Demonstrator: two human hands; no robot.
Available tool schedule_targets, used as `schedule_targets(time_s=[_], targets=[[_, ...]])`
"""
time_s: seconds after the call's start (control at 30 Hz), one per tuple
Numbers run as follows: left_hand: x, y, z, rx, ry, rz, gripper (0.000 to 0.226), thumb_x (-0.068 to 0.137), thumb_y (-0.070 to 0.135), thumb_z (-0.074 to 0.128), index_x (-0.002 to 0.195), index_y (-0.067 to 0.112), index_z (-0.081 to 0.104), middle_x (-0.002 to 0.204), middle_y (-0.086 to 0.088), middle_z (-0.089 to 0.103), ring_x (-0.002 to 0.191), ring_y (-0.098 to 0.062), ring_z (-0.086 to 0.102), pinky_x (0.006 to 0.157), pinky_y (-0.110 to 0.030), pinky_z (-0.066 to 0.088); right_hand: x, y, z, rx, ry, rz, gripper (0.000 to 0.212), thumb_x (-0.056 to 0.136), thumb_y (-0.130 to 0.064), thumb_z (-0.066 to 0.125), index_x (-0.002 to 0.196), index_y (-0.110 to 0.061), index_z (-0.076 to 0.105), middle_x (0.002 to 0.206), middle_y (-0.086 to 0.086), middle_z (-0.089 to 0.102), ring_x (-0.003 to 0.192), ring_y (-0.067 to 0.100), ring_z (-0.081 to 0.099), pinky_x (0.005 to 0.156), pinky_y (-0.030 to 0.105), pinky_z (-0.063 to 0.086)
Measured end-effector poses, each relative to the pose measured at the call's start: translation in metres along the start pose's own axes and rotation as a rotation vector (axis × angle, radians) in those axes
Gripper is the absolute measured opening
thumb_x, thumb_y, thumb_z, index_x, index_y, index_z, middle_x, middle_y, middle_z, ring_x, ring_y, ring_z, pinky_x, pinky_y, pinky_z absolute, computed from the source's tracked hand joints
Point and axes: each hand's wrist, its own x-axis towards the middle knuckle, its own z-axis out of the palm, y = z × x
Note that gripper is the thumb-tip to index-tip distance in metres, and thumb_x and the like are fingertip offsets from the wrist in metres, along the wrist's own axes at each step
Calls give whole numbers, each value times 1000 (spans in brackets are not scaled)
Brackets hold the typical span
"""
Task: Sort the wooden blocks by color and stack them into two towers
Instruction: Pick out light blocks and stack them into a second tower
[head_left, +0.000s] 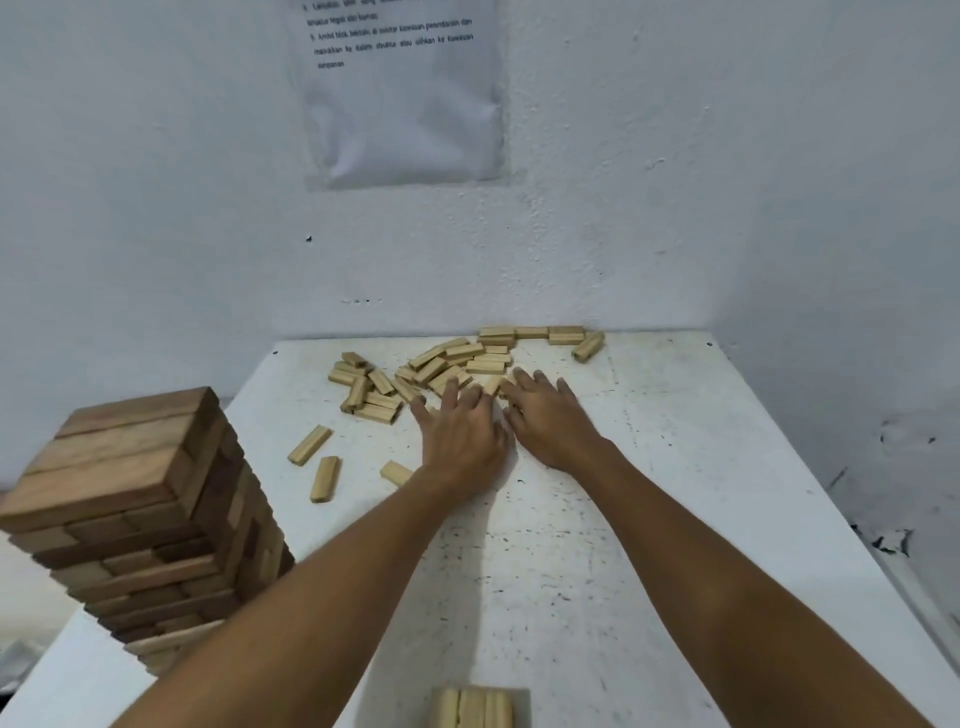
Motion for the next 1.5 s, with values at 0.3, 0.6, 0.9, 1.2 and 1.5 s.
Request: schedule_targets(time_s=[0.3, 0.6, 0.9, 1.2, 1.5], targets=[[-31, 32, -32, 61, -59, 149, 10, 87, 9, 47, 84, 18, 45, 91, -1, 58, 104, -24, 55, 105, -55, 23, -85, 19, -10, 142, 218, -57, 20, 98, -17, 48, 99, -8, 66, 99, 5, 60, 103, 27, 52, 76, 40, 48], [-87, 54, -35, -81, -143, 490, 14, 86, 10, 55, 83, 7, 68, 89, -9, 63, 86, -26, 59, 81, -41, 49, -195, 21, -22, 210, 292, 25, 20, 94, -20, 62, 106, -8, 73, 116, 6, 66, 110, 26, 53, 86, 31, 44], [-139, 61, -48, -233, -232, 605, 10, 80, 6, 63, 79, 10, 73, 84, -5, 69, 75, -15, 56, 66, -22, 43, -269, -1, -18, 312, 275, 115, 25, 87, -24, 72, 108, -13, 74, 121, -1, 62, 115, 17, 49, 92, 20, 36], [-155, 64, -52, -372, -284, 619, 36, 77, 20, 76, 111, 11, 68, 100, 0, 66, 85, -10, 61, 72, -24, 52, -295, -16, -29, 349, 251, 228, 54, 76, -34, 81, 126, -20, 64, 137, -3, 54, 129, 16, 43, 104, 26, 34], [-153, 79, -40, -419, -335, 562, 50, 68, 27, 86, 113, 17, 67, 95, 3, 69, 85, -9, 64, 74, -21, 51, -298, -4, -50, 441, 54, 282, 70, 80, -20, 74, 144, -23, 46, 142, -3, 52, 133, 13, 43, 108, 27, 35]])
